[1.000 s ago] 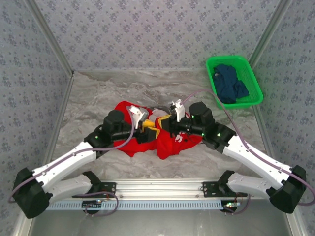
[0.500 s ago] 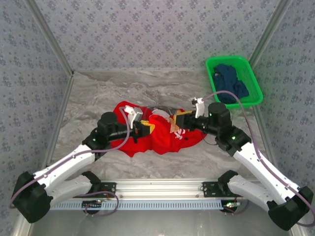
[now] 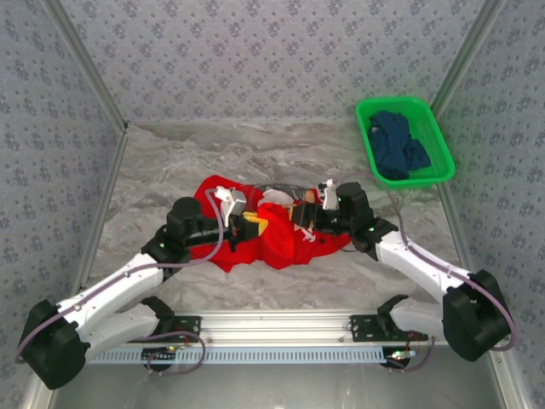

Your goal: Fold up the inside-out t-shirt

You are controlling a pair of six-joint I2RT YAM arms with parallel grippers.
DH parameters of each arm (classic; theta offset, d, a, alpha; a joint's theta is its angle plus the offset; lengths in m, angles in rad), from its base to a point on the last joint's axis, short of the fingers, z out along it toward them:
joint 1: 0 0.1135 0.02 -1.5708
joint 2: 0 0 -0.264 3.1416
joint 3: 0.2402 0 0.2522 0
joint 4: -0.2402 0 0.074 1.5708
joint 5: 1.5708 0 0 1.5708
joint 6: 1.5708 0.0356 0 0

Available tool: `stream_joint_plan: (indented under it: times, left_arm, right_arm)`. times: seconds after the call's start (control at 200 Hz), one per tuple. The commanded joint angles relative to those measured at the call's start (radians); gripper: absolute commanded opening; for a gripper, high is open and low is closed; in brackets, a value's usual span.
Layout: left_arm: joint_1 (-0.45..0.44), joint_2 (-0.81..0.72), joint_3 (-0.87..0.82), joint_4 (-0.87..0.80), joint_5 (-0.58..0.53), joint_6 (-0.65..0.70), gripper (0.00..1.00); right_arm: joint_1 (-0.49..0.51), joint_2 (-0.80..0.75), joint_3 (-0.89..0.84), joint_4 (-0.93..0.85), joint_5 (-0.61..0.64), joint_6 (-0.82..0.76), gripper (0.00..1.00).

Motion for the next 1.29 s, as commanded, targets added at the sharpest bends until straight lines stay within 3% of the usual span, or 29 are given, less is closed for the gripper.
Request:
stream_joint_plan:
  times: [0.0,0.16,0.195,0.295,0.43,0.525,0.57,0.74,0.864,1.014,1.289]
  left_arm:
    - [0.002,-0.025,-0.007,0.003,0.007,0.026,0.00]
    - [0.003,-0.032,-0.017,-0.019,-0.024,0.026,0.00]
    - [0.003,-0.035,-0.024,-0.030,-0.036,0.026,0.00]
    - [0.002,-0.043,-0.062,-0.077,-0.086,0.025,0.00]
    - [0.001,-0.046,-0.133,-0.122,-0.193,-0.019,0.05]
    - [0.001,-0.044,-0.154,-0.197,-0.297,-0.056,0.15]
    - [0.000,-0.041,-0.151,-0.244,-0.333,-0.068,0.24]
    - [0.000,-0.069,-0.136,-0.387,-0.374,-0.121,0.52]
    - [0.001,-0.160,-0.155,-0.423,-0.409,-0.188,0.67]
    - [0.043,-0.191,-0.116,-0.456,-0.472,-0.221,0.74]
    - [0.085,0.063,0.044,-0.527,-0.343,-0.244,0.78]
  right_arm:
    - [0.003,0.021,-0.026,0.202,-0.066,0.101,0.49]
    - [0.006,-0.005,-0.021,0.175,-0.054,0.098,0.06]
    - [0.005,-0.032,-0.019,0.141,-0.031,0.064,0.00]
    - [0.015,-0.125,0.014,-0.017,0.091,-0.115,0.00]
    - [0.049,-0.204,-0.005,0.003,0.118,-0.241,0.00]
    - [0.092,-0.226,-0.028,0.063,0.113,-0.302,0.00]
    - [0.118,-0.221,-0.030,0.070,0.121,-0.335,0.00]
    - [0.228,-0.181,-0.039,0.118,0.144,-0.438,0.00]
    - [0.272,-0.150,-0.045,0.133,0.136,-0.476,0.00]
    - [0.276,-0.175,-0.052,0.110,0.107,-0.499,0.00]
    - [0.276,-0.289,-0.093,-0.033,0.164,-0.533,0.00]
